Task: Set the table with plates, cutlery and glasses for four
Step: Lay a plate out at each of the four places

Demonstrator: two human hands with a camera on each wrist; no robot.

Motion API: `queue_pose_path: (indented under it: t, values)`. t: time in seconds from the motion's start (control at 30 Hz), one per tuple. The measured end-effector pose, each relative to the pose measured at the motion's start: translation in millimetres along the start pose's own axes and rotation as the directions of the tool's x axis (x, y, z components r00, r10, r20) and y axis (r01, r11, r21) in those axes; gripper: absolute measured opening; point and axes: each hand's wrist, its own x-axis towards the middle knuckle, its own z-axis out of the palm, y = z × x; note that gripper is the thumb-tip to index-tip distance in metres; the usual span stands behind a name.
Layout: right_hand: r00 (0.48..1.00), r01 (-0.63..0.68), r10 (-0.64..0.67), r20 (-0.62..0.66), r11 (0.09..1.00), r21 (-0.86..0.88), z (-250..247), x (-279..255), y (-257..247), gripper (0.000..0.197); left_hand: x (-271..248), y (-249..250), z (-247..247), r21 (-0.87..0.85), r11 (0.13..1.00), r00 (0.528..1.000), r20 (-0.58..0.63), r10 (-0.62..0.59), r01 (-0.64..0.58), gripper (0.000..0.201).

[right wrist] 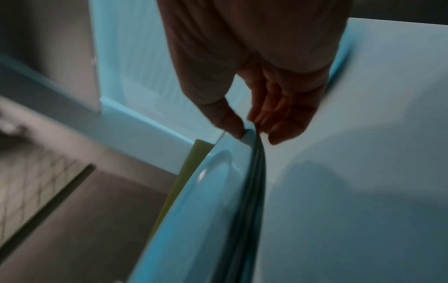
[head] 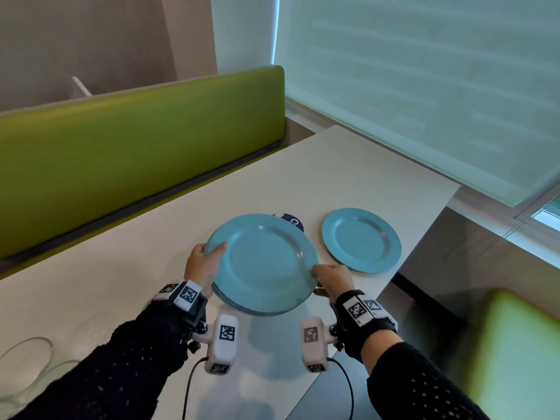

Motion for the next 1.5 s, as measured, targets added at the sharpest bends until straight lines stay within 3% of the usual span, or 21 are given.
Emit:
queue_pose_path:
  t: [0.1, 0.17, 0.33, 0.53, 0.7, 0.83, 1.13, 1.27, 1.37, 1.5]
  values:
    - [1.000, -0.014, 0.010, 0.025, 0.990, 0.138, 10, -24, 9, 0.013, -12, -13, -19, -0.039, 0.999, 1.000, -0.009, -0.008, 0.008, 0.024]
    - [0.999, -0.007, 0.001, 0.037, 0.985, 0.173, 14, -37, 15, 0.007, -18, -21, -31, -0.047, 0.998, 0.999, -0.023, -0.030, 0.029, 0.031]
    - [0.998, -0.054, 0.042, 0.056, 0.968, 0.245, 15, -64, 38, 0.013, -22, -30, -64, 0.039, 0.999, 0.992, -0.125, -0.023, 0.028, 0.049]
    - [0.994, -0.069, 0.095, -0.059, 0.938, 0.340, 3, -81, 64, 0.025, -23, -16, -109, 0.081, 0.995, 0.939, -0.334, 0.089, -0.066, 0.050]
    - [0.980, -0.087, 0.145, -0.136, 0.927, 0.366, -10, -92, 83, 0.009, -30, 6, -141, 0.113, 0.992, 0.909, -0.407, 0.092, -0.050, 0.051]
    - [0.973, -0.139, 0.187, -0.133, 0.941, 0.309, -10, -102, 99, 0.015, -36, 13, -147, 0.099, 0.994, 0.915, -0.396, 0.077, -0.041, 0.051]
    - [0.955, -0.236, 0.274, -0.116, 0.934, 0.267, 9, -108, 108, 0.009, -47, 4, -136, 0.078, 0.996, 0.947, -0.312, 0.071, -0.049, 0.052]
    - [0.939, -0.325, 0.338, -0.056, 0.931, 0.165, 14, -107, 111, 0.025, -49, -2, -133, 0.078, 0.996, 0.956, -0.287, 0.062, -0.041, 0.053]
    - [0.930, -0.362, 0.366, -0.017, 0.925, 0.119, 17, -108, 113, 0.018, -51, -4, -130, 0.073, 0.997, 0.960, -0.274, 0.055, -0.037, 0.052]
    - [0.928, -0.373, 0.373, 0.008, 0.924, 0.083, 18, -108, 114, 0.023, -50, -4, -127, 0.073, 0.997, 0.964, -0.261, 0.046, -0.028, 0.052]
